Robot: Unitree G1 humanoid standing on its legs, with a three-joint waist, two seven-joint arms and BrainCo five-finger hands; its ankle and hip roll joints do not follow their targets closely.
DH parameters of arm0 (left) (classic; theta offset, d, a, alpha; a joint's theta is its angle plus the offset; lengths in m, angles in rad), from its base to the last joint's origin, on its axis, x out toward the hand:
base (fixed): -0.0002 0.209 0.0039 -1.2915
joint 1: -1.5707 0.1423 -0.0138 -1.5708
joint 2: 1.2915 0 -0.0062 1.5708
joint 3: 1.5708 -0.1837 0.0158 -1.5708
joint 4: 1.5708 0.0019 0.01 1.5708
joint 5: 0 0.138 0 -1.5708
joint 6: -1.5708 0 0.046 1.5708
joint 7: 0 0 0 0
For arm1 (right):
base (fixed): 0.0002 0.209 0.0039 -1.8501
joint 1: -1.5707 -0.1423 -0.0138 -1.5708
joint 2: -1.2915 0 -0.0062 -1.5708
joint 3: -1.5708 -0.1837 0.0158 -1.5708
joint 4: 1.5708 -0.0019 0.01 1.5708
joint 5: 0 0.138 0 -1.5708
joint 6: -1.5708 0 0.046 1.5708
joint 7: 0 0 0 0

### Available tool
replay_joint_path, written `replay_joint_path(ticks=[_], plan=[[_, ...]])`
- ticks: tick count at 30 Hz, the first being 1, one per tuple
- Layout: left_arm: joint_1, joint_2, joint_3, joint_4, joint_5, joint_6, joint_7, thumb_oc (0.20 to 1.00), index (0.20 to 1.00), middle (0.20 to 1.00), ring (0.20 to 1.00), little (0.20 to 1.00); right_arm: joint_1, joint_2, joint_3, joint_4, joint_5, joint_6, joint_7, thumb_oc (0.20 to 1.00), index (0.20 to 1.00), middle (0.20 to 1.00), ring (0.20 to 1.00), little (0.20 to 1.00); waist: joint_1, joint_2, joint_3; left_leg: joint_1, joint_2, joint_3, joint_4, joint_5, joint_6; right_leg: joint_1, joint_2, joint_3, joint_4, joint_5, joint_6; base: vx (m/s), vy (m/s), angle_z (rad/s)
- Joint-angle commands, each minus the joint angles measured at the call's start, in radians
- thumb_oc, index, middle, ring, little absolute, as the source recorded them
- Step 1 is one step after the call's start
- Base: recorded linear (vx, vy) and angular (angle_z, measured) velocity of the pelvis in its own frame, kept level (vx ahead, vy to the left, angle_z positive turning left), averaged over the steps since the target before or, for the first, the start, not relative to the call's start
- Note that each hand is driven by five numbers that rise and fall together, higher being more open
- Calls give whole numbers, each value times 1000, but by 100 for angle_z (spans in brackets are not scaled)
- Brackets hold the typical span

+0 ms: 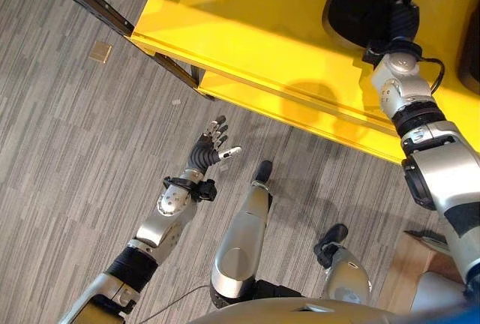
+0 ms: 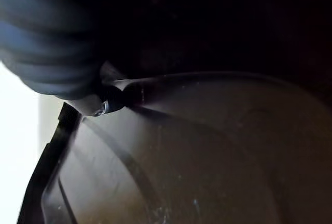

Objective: Move parts from the plastic box to the shelf.

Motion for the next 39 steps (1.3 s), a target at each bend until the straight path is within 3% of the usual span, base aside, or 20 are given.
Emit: replay_joint_path(ticks=[1, 17, 39], plan=[[3, 20, 0, -61, -6, -55, 14, 1000, 1000, 1000, 1000, 1000, -87, -66, 40, 0, -18, -57, 2, 200, 200, 200, 200, 200, -7, -6, -31, -36, 18, 48, -11, 2, 5, -21, 5, 83, 75, -14, -34, 0, 0, 0], [-12, 17, 0, -54, -8, -68, 33, 1000, 1000, 1000, 1000, 1000, -89, -67, 72, 83, -43, -40, 18, 200, 200, 200, 200, 200, -32, -5, -10, -39, 20, 53, -14, 2, 2, -30, 5, 89, 81, -18, -35, 1, -1, 0], [-8, 14, 10, -37, -3, -73, 43, 1000, 1000, 1000, 1000, 1000, -5, -12, 28, 121, -29, -39, 26, 200, 200, 200, 200, 200, -56, -19, 6, -20, 33, 53, -21, 3, 1, -24, 17, 95, 82, -18, -35, 0, 0, 0]])
